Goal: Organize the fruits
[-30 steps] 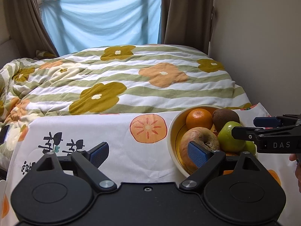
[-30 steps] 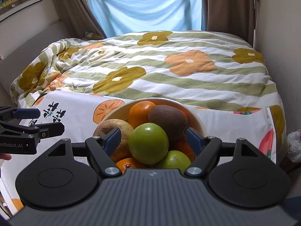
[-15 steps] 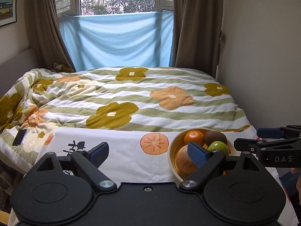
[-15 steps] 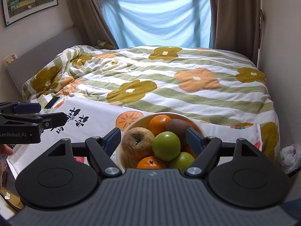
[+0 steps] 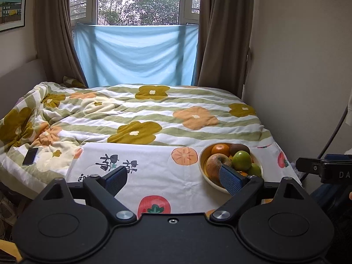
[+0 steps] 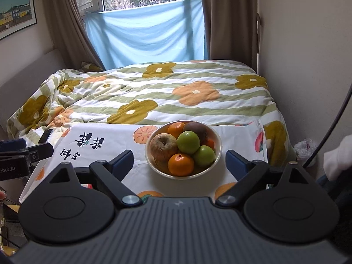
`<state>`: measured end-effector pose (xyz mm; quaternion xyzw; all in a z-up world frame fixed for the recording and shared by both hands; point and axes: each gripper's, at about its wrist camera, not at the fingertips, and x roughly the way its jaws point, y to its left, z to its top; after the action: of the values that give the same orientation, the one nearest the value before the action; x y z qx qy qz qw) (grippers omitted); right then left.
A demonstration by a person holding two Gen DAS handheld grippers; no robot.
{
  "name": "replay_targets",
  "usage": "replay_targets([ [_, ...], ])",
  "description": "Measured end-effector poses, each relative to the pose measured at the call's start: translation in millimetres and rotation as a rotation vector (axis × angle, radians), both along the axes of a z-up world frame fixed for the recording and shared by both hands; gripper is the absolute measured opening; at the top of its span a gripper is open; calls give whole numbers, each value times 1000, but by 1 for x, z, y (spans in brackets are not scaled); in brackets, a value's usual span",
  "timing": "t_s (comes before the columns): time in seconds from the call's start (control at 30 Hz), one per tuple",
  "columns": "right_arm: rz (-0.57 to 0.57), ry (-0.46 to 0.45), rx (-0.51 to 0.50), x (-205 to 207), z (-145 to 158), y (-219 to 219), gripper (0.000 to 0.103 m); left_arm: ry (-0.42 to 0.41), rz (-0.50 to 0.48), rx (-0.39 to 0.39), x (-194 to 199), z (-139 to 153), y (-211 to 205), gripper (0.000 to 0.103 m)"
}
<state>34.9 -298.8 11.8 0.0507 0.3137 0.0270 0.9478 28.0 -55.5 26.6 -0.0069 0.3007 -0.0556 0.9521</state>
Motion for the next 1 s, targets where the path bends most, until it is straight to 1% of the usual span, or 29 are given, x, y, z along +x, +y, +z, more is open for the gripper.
replay_targets([
  [0.07, -17, -16, -13, -16, 1, 9, 103, 6, -1, 1, -8, -3, 4, 94],
  [0.1, -24, -17, -23, -23, 2, 13, 103, 8, -3, 4, -13, -5, 6, 96],
  [0.13, -38, -18, -30, -29, 1, 17, 103, 8, -5, 6, -17, -6, 8, 100],
  [0.2, -59, -24, -31, -40, -2, 22, 103, 2, -5, 10, -27, -9, 13, 103],
  [0.37, -80, 4, -39, -54, -11, 34, 103, 3, -13, 3, -40, -12, 23, 103],
  [0.5, -83, 17, -48, -62, -17, 42, 103, -9, -13, 25, -46, -11, 29, 103],
  [1.0, -94, 8, -45, -70, -14, 49, 103, -29, -17, 35, -53, -8, 36, 103],
])
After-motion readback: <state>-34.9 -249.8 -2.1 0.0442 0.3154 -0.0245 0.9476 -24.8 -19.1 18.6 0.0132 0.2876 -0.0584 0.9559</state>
